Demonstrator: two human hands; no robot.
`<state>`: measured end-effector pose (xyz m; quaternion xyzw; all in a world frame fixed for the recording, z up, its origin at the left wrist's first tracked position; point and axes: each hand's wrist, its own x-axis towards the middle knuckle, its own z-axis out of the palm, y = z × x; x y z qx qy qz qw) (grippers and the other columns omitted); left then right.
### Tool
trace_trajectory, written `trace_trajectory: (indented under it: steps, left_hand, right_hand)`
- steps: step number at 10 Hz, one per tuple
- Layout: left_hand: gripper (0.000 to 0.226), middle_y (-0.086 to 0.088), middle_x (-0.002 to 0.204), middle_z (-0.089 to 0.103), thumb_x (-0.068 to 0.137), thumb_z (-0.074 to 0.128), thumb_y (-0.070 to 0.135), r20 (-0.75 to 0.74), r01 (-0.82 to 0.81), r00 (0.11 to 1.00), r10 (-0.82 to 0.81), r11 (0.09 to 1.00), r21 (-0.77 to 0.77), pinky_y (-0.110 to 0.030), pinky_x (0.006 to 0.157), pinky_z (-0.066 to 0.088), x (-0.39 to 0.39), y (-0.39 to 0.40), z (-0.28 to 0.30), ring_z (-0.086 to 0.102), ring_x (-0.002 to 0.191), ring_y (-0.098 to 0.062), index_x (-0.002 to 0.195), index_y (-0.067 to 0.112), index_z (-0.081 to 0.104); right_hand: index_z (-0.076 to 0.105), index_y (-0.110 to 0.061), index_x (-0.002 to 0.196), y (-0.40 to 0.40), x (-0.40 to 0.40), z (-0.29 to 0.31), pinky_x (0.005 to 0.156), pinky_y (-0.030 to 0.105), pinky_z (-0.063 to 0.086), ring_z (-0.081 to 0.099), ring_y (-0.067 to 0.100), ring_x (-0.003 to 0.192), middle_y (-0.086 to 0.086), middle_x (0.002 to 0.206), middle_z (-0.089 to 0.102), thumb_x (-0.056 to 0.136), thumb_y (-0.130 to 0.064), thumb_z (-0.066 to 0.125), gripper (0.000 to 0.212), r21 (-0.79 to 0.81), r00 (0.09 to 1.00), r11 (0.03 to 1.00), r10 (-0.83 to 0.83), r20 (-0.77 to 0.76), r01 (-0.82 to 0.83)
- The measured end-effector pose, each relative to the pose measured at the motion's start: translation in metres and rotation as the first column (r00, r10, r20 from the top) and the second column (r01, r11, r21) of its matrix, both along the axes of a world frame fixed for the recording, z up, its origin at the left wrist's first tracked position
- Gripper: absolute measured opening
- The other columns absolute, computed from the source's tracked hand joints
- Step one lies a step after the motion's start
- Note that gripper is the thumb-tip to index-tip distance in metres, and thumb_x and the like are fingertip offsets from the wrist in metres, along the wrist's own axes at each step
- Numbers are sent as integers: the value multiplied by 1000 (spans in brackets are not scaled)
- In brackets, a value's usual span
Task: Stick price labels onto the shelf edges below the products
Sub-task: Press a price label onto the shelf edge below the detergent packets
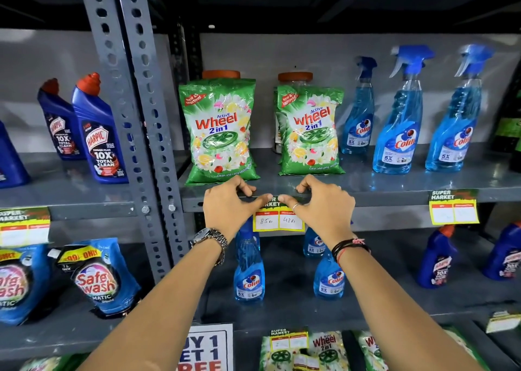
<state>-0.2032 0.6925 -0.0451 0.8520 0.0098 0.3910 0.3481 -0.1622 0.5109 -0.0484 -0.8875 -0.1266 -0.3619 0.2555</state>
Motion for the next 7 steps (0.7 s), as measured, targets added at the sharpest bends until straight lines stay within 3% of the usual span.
trace_trajectory:
  steps: [1,2,4,5,6,7]
  left_hand:
    - [43,18,76,70,62,75,57,-16,-7,1000,7,1000,4,-41,76,53,1,1,-1,63,74,4,62,26,45]
    - [44,16,81,72,65,78,50,-55,21,998,-21,1000,1,-36,73,52,2,4,0,63,77,3,62,28,40]
    - [33,12,88,75,73,77,27,-64,95,994,-93,995,18,-11,61,43,2,10,-4,64,80,5,70,20,45]
    - [31,10,91,74,76,74,15,-60,145,988,-142,989,34,-2,64,43,-1,13,-6,64,86,6,72,22,44]
    - [26,9,94,73,80,66,2,-85,205,976,-199,976,77,-22,79,55,0,23,-9,67,98,-2,78,21,48]
    - [30,5,102,74,83,58,-2,-126,218,972,-196,957,192,-41,80,56,-4,25,-6,68,97,-10,88,25,47]
  right_hand:
    - [58,-26,82,-3,1,5,64,33,49,67,25,76,-4,76,73,64,-76,61,53,8,999,1000,14,-42,-14]
    - [61,-26,82,-10,1,8,63,31,47,68,21,80,-7,81,75,69,-62,70,39,15,997,998,68,-45,-67]
    - [58,-26,80,-14,1,14,67,33,50,69,22,87,-8,87,77,80,-30,72,15,30,990,994,109,-93,-107]
    - [57,-26,80,-16,-2,15,64,31,47,68,25,87,-6,89,77,82,-12,65,16,10,992,996,92,-86,-92]
    - [59,-25,83,-19,-2,18,62,30,44,67,28,87,-3,90,77,78,2,57,27,-33,989,996,79,-129,-84]
    - [57,-28,82,-23,-6,25,69,35,52,67,27,90,-2,93,76,76,8,51,37,-17,982,991,127,-138,-131]
